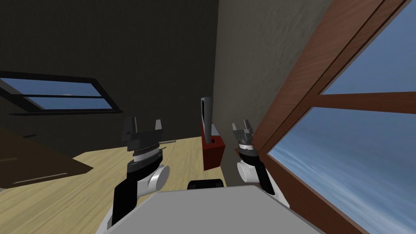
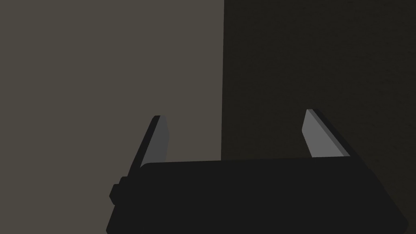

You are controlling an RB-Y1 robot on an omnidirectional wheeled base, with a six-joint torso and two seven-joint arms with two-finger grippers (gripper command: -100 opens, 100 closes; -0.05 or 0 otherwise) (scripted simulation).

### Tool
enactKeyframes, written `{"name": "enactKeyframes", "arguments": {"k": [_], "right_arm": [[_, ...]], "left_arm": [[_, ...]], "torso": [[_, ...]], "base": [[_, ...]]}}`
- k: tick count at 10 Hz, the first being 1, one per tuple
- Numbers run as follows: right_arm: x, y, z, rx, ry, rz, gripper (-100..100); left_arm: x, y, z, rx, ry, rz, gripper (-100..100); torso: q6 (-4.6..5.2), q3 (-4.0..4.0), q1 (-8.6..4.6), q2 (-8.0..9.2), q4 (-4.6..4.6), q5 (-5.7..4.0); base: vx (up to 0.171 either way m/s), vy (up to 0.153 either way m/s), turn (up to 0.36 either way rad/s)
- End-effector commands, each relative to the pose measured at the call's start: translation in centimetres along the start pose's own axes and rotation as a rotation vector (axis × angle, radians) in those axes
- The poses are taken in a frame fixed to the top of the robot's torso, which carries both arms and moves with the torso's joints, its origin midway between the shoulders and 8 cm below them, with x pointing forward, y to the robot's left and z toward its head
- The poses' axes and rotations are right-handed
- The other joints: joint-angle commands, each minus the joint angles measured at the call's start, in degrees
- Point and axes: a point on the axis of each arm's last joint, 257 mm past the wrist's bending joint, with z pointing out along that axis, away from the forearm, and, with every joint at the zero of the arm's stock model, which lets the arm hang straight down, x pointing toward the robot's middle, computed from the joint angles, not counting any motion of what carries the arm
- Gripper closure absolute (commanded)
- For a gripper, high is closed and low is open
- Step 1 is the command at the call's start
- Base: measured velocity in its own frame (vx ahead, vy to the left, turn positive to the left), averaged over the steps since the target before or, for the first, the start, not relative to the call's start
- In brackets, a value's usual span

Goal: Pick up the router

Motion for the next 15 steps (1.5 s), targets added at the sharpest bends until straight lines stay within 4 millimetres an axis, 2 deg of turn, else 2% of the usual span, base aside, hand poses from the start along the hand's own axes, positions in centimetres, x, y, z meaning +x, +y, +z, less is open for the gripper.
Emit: {"name": "enactKeyframes", "arguments": {"k": [1, 2, 3, 4, 5, 6, 7, 8, 9, 10, 11, 12, 13, 14, 15], "right_arm": [[-0.3, -2.5, 0.2, 0.061, -0.005, 0.074, -100], [-0.4, -2.7, 0.2, 0.07, -0.007, 0.074, -100], [-0.5, -4.3, 0.5, 0.108, -0.013, 0.124, -100], [-0.5, -4.5, 0.5, 0.115, -0.015, 0.124, -100], [-0.6, -6.2, 0.7, 0.155, -0.023, 0.176, -100], [-0.7, -6.4, 0.7, 0.163, -0.025, 0.176, -100], [-0.7, -8.1, 0.9, 0.202, -0.034, 0.231, -100], [-0.8, -8.4, 0.8, 0.214, -0.038, 0.231, -100], [-0.8, -10.3, 1.0, 0.258, -0.05, 0.287, -100], [-0.8, -10.6, 0.9, 0.268, -0.053, 0.286, -100], [-0.8, -12.4, 1.0, 0.311, -0.066, 0.343, -100], [-0.9, -12.8, 0.9, 0.325, -0.07, 0.343, -100], [-0.8, -14.5, 1.0, 0.36, -0.082, 0.4, -100], [-0.8, -15.1, 0.8, 0.384, -0.089, 0.4, -100], [-0.7, -16.8, 0.9, 0.421, -0.104, 0.457, -100]], "left_arm": [[0.0, 0.0, 0.0, 0.0, 0.0, 0.0, 0], [0.0, 0.0, 0.0, 0.0, 0.0, 0.0, 0], [0.0, 0.0, 0.0, 0.0, 0.0, 0.0, 0], [0.0, 0.0, 0.0, 0.0, 0.0, 0.0, 0], [0.0, 0.0, 0.0, 0.0, 0.0, 0.0, 0], [0.0, 0.0, 0.0, 0.0, 0.0, 0.0, 0], [0.0, 0.0, 0.0, 0.0, 0.0, 0.0, 0], [0.0, 0.0, 0.0, 0.0, 0.0, 0.0, 0], [0.0, 0.0, 0.0, 0.0, 0.0, 0.0, 0], [0.0, 0.0, 0.0, 0.0, 0.0, 0.0, 0], [0.0, 0.0, 0.0, 0.0, 0.0, 0.0, 0], [0.0, 0.0, 0.0, 0.0, 0.0, 0.0, 0], [0.0, 0.0, 0.0, 0.0, 0.0, 0.0, 0], [0.0, 0.0, 0.0, 0.0, 0.0, 0.0, 0], [0.0, 0.0, 0.0, 0.0, 0.0, 0.0, 0]], "torso": [[0.0, 0.0, 0.0, 0.0, 0.0, 0.0], [-0.01, -0.04, 0.04, -0.07, -0.02, 0.01], [-0.01, -0.03, 0.03, -0.04, -0.01, 0.01], [0.0, -0.01, 0.0, -0.02, -0.01, 0.0], [-0.01, 0.01, -0.03, 0.02, 0.0, 0.0], [-0.01, 0.0, -0.02, 0.0, 0.0, 0.0], [-0.01, 0.01, -0.02, 0.03, 0.0, 0.0], [0.0, 0.01, 0.0, 0.02, 0.0, 0.0], [-0.01, 0.02, 0.0, 0.03, 0.0, 0.0], [-0.01, 0.0, -0.02, 0.0, 0.0, 0.0], [-0.01, 0.0, -0.01, 0.01, 0.0, 0.0], [-0.01, -0.02, 0.01, -0.04, -0.01, 0.0], [0.0, 0.0, 0.0, 0.0, -0.01, 0.01], [0.0, 0.0, -0.01, 0.0, 0.0, 0.0], [-0.01, 0.01, -0.01, 0.02, 0.0, 0.0]], "base": [[0.064, 0.036, -0.083], [0.05, 0.028, -0.024], [0.041, 0.018, -0.064], [0.032, 0.012, -0.028], [0.037, 0.016, -0.063], [0.034, 0.018, -0.035], [0.037, 0.021, -0.073], [0.032, 0.022, -0.034], [0.039, 0.018, -0.071], [0.04, 0.02, -0.028], [0.051, 0.028, -0.055], [0.04, 0.021, -0.036], [0.039, 0.021, -0.069], [0.034, 0.019, -0.035], [0.046, 0.018, -0.057]]}}
